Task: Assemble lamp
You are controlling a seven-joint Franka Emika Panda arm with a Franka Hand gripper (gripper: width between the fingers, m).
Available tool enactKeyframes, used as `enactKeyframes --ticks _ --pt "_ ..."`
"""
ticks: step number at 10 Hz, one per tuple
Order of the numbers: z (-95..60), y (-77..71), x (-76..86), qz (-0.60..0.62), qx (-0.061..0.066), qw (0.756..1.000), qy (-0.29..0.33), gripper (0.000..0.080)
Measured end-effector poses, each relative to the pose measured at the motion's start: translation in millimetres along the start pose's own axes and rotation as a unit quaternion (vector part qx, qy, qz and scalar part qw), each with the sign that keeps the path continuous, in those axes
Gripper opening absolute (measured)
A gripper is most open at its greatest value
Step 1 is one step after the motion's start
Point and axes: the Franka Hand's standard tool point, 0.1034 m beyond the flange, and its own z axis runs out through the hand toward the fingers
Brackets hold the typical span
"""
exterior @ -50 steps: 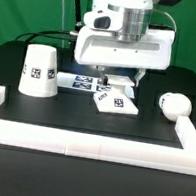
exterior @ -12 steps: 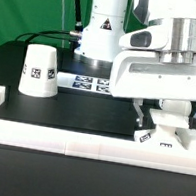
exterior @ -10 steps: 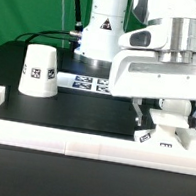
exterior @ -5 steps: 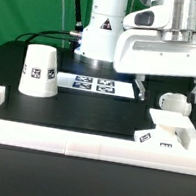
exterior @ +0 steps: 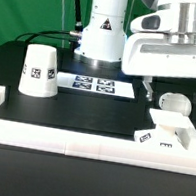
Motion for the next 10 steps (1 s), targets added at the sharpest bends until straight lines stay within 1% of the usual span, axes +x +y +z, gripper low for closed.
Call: enactKeyframes --ticks 2,4,6,8,9,10 --pt "-0.6 -7.8 -8.1 -0.003 0.003 1.0 -0.004 0.0698" --pt "0.2 -23.1 -15.4 -0.008 0.008 1.0 -0.005 0.0698" --pt "1.1 -22.7 -16.4 -0.012 0.007 1.0 -0.012 0.0698" --pt "3.3 -24.3 -23.3 -0.012 0.004 0.998 -0.065 0.0698" --pt "3.9 -33.9 -32.9 -0.019 0.003 0.994 -0.104 0.0698" --pt "3.5 -34.8 -39.4 -0.021 0.001 0.99 -0.136 0.0698"
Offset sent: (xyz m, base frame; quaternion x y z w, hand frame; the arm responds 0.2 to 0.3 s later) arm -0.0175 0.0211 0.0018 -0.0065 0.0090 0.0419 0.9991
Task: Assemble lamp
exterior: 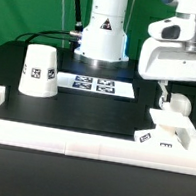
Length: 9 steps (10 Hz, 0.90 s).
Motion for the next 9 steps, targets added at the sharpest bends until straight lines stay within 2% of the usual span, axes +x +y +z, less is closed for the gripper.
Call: enactKeyframes --ticks 2,6,7,9 --pt "1.4 -1.2 -10.1 -0.007 -0.003 0.998 -0.069 0.0698" --pt "3.6 -0.2 -12.1 -0.003 -0.004 0.982 -0.187 0.0698" --pt "4.0 0.1 -19.2 -0.002 -0.007 0.972 -0.233 0.0698" --pt "9.7 0.0 -21.0 -0.001 -0.007 0.956 -0.294 0.0698"
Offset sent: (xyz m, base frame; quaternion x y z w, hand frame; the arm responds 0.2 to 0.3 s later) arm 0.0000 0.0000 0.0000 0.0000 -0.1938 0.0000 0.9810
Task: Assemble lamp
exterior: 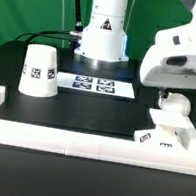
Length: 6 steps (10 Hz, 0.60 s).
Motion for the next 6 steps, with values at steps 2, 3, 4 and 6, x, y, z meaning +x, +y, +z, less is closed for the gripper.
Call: enactKeyframes --ticks 2,3,4,6 --pt "8.7 2.2 -0.8 0.001 0.0 0.999 -0.049 0.0698" --pt "11.7 3.5 2.9 0.002 0.001 0.999 -0.047 0.0698" --pt "14.5 5.2 3.9 0.003 0.002 0.999 -0.043 0.0698" --pt "23.1 6.5 3.1 0.005 0.002 0.999 -0.044 0.0698"
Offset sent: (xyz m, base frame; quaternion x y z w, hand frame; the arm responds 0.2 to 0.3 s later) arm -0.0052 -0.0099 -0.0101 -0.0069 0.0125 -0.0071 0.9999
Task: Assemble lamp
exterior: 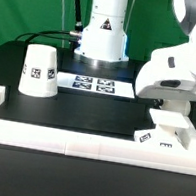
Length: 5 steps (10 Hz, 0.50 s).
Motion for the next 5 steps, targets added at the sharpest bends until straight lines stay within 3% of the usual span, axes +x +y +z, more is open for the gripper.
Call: enactKeyframes --ticks 5 --pt "13.4 2.3 -0.9 0.004 0.0 1.0 -0.009 0.0698"
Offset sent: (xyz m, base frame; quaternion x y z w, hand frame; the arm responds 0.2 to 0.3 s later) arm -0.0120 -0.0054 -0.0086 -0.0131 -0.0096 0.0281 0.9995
